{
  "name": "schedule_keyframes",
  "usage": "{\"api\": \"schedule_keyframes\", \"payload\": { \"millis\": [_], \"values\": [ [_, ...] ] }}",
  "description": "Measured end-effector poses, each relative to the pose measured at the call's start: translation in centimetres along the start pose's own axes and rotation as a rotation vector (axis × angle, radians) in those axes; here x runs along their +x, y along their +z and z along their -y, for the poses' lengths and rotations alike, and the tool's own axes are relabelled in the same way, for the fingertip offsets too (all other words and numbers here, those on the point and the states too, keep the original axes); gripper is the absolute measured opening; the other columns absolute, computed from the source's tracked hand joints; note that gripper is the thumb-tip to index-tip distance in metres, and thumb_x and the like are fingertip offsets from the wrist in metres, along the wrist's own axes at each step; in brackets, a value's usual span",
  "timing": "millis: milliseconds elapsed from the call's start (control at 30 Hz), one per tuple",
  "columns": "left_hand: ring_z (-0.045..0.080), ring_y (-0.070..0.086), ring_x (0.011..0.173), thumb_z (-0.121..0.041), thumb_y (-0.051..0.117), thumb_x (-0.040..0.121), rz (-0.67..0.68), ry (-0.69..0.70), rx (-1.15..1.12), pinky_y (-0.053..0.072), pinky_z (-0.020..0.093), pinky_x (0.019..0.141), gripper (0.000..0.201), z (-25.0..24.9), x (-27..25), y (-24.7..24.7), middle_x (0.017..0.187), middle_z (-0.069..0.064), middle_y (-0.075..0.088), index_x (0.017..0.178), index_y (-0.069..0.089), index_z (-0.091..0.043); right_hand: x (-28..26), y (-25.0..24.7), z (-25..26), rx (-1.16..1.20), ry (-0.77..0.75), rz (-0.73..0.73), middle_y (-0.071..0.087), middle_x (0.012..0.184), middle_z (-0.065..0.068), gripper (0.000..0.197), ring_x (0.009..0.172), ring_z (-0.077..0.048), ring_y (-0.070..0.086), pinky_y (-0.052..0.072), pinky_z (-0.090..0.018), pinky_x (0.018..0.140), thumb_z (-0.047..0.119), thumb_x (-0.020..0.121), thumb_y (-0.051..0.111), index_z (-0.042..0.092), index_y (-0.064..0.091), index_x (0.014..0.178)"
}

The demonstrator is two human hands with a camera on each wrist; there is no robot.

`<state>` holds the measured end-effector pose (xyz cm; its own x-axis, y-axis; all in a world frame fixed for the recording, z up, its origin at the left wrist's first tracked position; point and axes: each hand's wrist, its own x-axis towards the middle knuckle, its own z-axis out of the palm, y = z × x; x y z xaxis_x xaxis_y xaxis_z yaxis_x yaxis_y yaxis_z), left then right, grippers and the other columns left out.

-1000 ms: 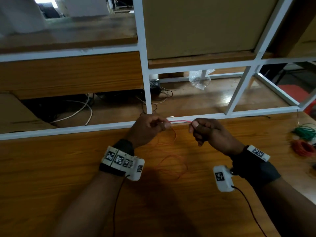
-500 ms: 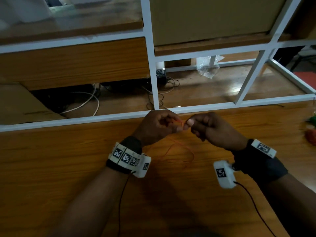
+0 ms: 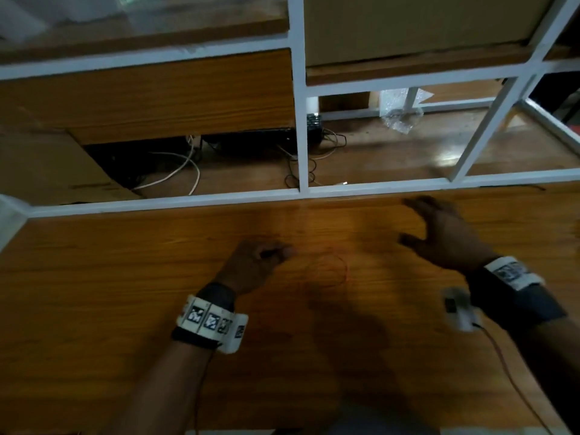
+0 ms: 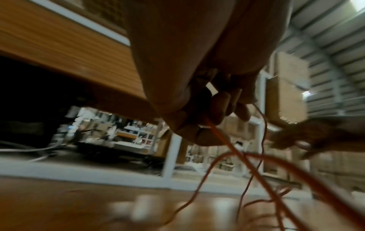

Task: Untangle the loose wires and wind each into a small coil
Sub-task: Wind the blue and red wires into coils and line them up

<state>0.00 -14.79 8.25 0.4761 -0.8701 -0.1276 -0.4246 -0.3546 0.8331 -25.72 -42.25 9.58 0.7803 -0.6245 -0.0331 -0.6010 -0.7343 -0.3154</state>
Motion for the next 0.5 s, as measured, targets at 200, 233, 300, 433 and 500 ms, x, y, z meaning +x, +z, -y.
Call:
{"api": "schedule_keyframes", "payload": {
  "millis": [200, 233, 300, 433, 500],
  "values": [
    [0.008, 0.061, 0.064, -0.034, 0.064, 0.096, 0.054, 0.279, 0.085, 0.048, 0.032, 0.058, 0.016, -5.2, 1.4, 2.9, 0.08, -0.011, 0.072, 0.097, 0.077, -0.023, -0.8, 0.5, 11.3, 0.286, -0.485, 0.174, 0.076, 0.11, -0.001, 0.035, 0.092, -0.011, 0.071, 0.057, -0.034, 0.075, 0.033, 0.1, 0.067, 0.016, 0.067, 0.131],
    [0.006, 0.06, 0.061, -0.029, 0.067, 0.095, 0.035, 0.281, -0.003, 0.046, 0.026, 0.055, 0.013, -5.2, 1.3, 2.7, 0.076, -0.013, 0.071, 0.096, 0.076, -0.02, -0.6, 0.3, 11.2, 0.301, -0.504, 0.14, 0.077, 0.095, 0.001, 0.022, 0.079, -0.008, 0.071, 0.056, -0.033, 0.065, 0.023, 0.1, 0.066, 0.014, 0.071, 0.12],
    [0.008, 0.058, 0.058, -0.023, 0.072, 0.091, 0.032, 0.217, -0.215, 0.048, 0.024, 0.054, 0.016, -4.2, 1.1, 2.2, 0.07, -0.01, 0.066, 0.105, 0.072, -0.016, -0.6, -0.6, 10.0, 0.308, -0.464, 0.073, 0.075, 0.083, 0.008, 0.015, 0.073, -0.005, 0.069, 0.055, -0.028, 0.065, 0.015, 0.101, 0.063, 0.016, 0.075, 0.109],
    [0.017, 0.052, 0.057, -0.029, 0.068, 0.089, 0.122, 0.074, -0.362, 0.049, 0.031, 0.053, 0.029, -1.5, 0.3, 1.3, 0.066, -0.005, 0.061, 0.112, 0.07, -0.012, -1.3, -3.7, 5.3, 0.311, -0.33, -0.113, 0.072, 0.085, 0.008, 0.016, 0.072, 0.0, 0.067, 0.051, -0.012, 0.064, 0.016, 0.103, 0.061, 0.019, 0.074, 0.111],
    [0.016, 0.051, 0.058, -0.033, 0.066, 0.09, 0.087, -0.03, -0.352, 0.048, 0.029, 0.055, 0.022, 0.2, -0.1, 0.7, 0.064, -0.008, 0.058, 0.104, 0.074, -0.017, -1.0, -5.3, 1.7, 0.274, -0.225, -0.286, 0.073, 0.091, 0.0, 0.02, 0.075, 0.0, 0.066, 0.052, -0.01, 0.07, 0.005, 0.1, 0.061, 0.012, 0.073, 0.114]
  ]
}}
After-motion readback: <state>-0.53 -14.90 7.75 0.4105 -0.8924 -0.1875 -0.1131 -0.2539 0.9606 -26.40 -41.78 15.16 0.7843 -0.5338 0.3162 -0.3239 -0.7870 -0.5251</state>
